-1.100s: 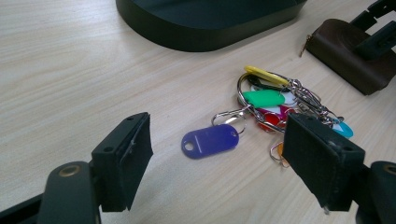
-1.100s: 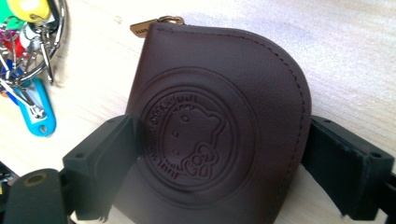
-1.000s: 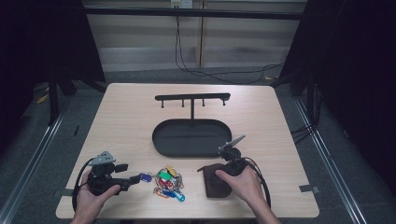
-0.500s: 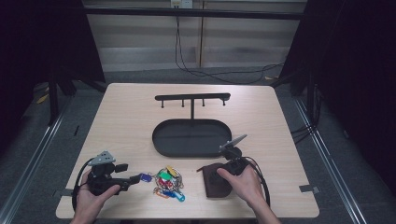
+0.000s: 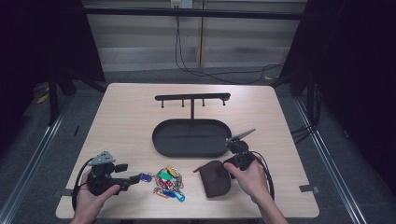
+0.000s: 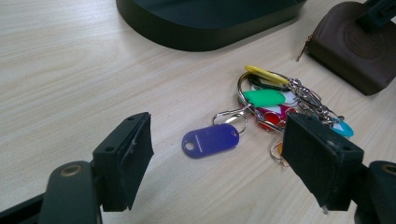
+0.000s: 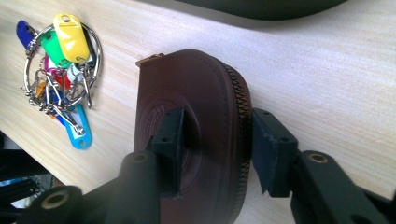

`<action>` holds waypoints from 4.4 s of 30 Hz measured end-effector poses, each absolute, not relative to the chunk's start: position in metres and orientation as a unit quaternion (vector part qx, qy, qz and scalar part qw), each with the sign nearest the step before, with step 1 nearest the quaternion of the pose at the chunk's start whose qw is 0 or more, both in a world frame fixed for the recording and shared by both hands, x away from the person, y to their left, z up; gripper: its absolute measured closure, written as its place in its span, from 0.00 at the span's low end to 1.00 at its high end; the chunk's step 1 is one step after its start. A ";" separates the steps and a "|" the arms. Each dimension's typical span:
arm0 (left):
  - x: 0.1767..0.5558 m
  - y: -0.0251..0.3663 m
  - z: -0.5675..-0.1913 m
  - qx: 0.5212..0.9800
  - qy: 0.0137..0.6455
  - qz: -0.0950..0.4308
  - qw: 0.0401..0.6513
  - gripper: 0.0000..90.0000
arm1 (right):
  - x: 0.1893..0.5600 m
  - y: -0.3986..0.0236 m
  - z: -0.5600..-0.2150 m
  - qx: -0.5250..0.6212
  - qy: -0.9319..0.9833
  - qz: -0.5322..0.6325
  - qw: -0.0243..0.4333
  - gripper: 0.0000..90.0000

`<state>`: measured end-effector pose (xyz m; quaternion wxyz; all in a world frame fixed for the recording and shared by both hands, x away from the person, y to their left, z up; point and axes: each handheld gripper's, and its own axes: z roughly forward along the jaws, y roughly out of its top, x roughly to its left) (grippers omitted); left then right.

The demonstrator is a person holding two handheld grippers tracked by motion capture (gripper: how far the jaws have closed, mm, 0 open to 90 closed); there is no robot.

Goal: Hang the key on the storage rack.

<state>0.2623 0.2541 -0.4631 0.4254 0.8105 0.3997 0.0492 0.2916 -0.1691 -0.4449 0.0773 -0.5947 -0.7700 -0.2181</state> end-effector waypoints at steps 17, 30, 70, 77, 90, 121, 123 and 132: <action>0.262 0.254 -0.463 0.811 0.400 0.048 0.424 0.27 | 0.290 -0.164 -0.408 -0.559 -0.804 -0.201 0.036 0.83; 0.262 0.254 -0.463 0.811 0.401 0.049 0.423 0.27 | 0.290 -0.169 -0.391 -0.564 -0.811 -0.158 0.017 0.84; 0.264 0.255 -0.464 0.811 0.406 0.047 0.419 0.23 | 0.308 -0.185 -0.322 -0.575 -0.810 -0.112 -0.040 0.83; 0.264 0.254 -0.463 0.812 0.405 0.045 0.418 0.23 | 0.318 -0.182 -0.316 -0.582 -0.806 -0.097 -0.052 0.83; 0.264 0.254 -0.464 0.812 0.404 0.045 0.418 0.23 | 0.343 -0.176 -0.311 -0.594 -0.798 -0.084 -0.055 0.83; 0.264 0.253 -0.464 0.814 0.402 0.043 0.418 0.23 | 0.404 -0.170 -0.323 -0.619 -0.775 -0.124 -0.027 0.83; 0.264 0.253 -0.464 0.814 0.401 0.043 0.418 0.23 | 0.407 -0.173 -0.327 -0.625 -0.768 -0.137 -0.019 0.83; 0.263 0.254 -0.463 0.812 0.403 0.043 0.420 0.23 | 0.415 -0.177 -0.339 -0.637 -0.752 -0.170 0.004 0.83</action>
